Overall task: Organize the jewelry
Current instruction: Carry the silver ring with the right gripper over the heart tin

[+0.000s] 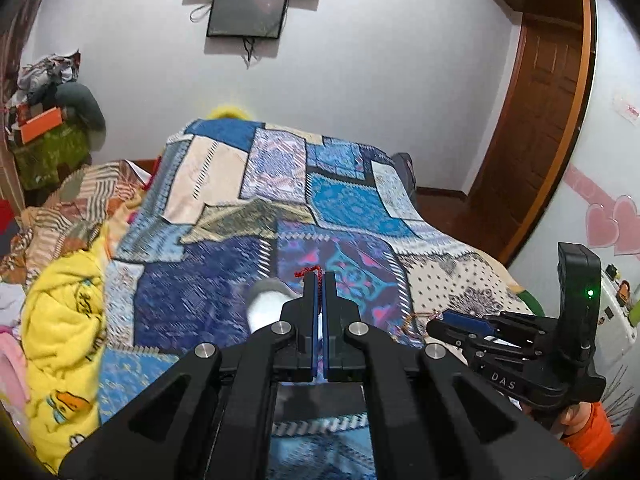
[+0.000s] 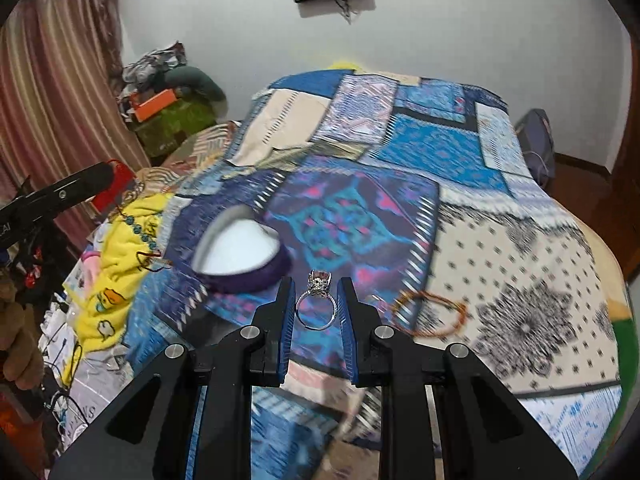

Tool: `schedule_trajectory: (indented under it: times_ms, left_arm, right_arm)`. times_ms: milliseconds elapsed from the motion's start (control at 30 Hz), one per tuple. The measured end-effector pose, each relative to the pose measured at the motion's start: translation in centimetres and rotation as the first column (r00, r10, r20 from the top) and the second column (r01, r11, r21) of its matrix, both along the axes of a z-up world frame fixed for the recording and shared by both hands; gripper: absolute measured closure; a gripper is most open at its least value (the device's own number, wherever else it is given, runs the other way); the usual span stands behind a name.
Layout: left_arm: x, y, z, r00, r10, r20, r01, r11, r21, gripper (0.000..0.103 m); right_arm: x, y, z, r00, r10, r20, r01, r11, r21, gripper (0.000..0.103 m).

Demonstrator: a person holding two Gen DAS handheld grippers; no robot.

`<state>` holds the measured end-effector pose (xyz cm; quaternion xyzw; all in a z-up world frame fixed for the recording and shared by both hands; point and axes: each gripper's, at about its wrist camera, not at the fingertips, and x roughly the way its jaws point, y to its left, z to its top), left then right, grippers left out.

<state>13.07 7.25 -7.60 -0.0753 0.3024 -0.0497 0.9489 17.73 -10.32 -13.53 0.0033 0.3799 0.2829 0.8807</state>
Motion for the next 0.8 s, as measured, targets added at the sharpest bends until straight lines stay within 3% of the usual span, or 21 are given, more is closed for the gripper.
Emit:
schedule_trajectory:
  times_ms: [233,500,633,800]
  left_arm:
    - [1.0,2.0,0.2,0.999,0.037,0.018,-0.037,0.999,0.023,0.103]
    - [3.4,3.4,-1.2,0.999,0.03,-0.014,-0.03,1.0,-0.008,0.103]
    - [4.8,3.8,-2.2,0.999,0.001,-0.042,-0.002,0.999,-0.035,0.103]
    - [6.7,4.2,-3.7,0.994,-0.071,-0.089,0.059,0.99,-0.132,0.103]
  right_arm:
    - [0.9,3.0,0.9,0.999,0.046,0.021,-0.047,0.999,0.008,0.084]
    - [2.7,5.7,0.0,0.996,0.089,0.003,-0.089,0.996,-0.006,0.084]
    - [3.6,6.9,-1.3,0.993,0.116,-0.039,-0.117,0.993,-0.03,0.084]
    - [4.3,8.2,-3.0,0.986,0.144,-0.085,-0.15,0.987,-0.058,0.084]
